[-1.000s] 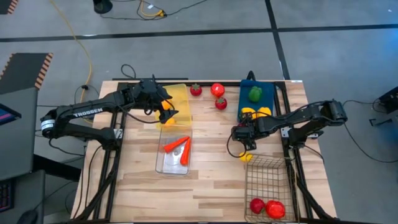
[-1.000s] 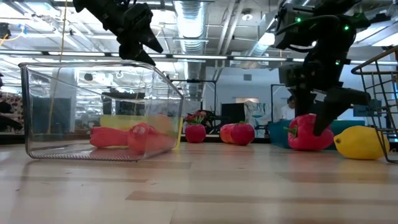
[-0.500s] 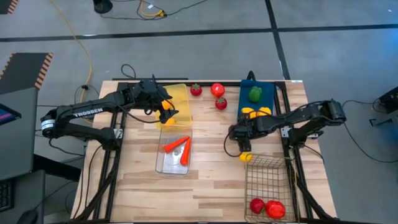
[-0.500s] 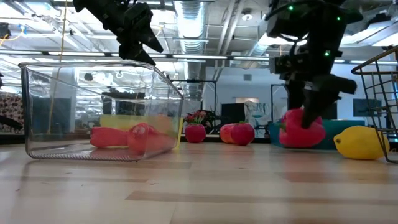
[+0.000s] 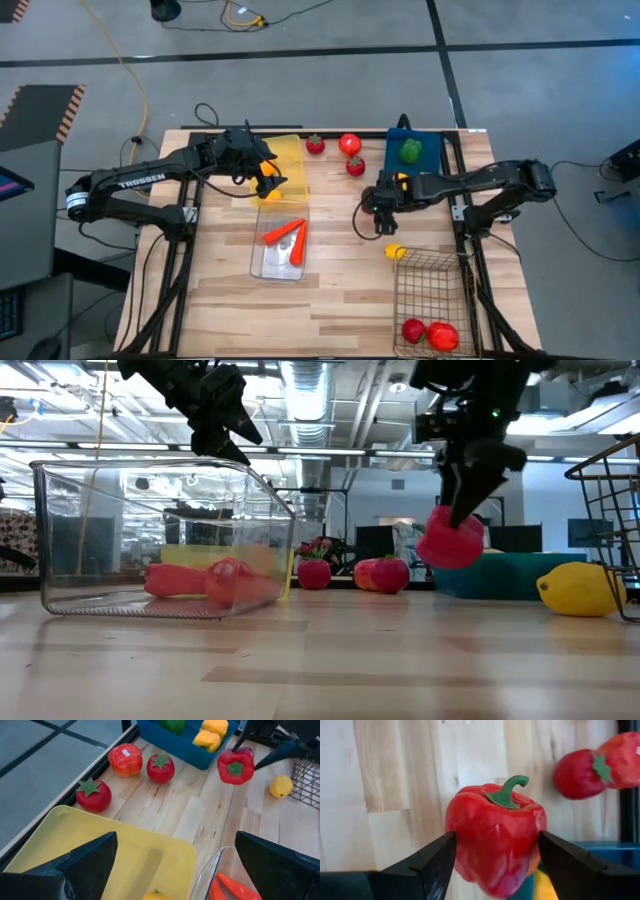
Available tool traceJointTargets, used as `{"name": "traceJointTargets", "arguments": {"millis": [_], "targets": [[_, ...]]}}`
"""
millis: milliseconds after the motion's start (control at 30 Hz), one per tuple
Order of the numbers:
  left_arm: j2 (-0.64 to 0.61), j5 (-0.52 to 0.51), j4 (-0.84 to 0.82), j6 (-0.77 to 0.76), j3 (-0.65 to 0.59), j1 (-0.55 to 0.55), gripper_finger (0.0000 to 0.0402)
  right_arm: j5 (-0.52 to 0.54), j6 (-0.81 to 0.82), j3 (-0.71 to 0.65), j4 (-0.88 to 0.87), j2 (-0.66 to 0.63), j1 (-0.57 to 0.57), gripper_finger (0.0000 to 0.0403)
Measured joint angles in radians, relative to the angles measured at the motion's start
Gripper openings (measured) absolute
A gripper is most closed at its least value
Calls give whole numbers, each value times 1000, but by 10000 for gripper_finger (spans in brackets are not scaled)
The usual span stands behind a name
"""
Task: Sort produce into baskets
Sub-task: Put the red bell pepper into the blue bin
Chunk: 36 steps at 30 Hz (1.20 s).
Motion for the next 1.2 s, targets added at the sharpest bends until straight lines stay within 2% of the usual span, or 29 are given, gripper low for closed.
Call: {"name": "traceJointTargets", "arguments": {"millis": [300, 400, 700, 1000, 1200], "targets": [[0, 0, 0, 0, 0, 0, 391, -2, -12, 59, -135, -2, -122, 290], [0, 0, 0, 0, 0, 0, 391, -63, -13, 59, -142, -2, -154, 290], [0, 0, 0, 0, 0, 0, 391, -81, -87, 59, -51, -2, -160, 290], [0, 0, 0, 0, 0, 0, 391, -76, -23, 59, 76, -2, -165, 291], [0, 0, 0, 0, 0, 0, 391, -75, -21, 59, 72, -2, -165, 291]]}}
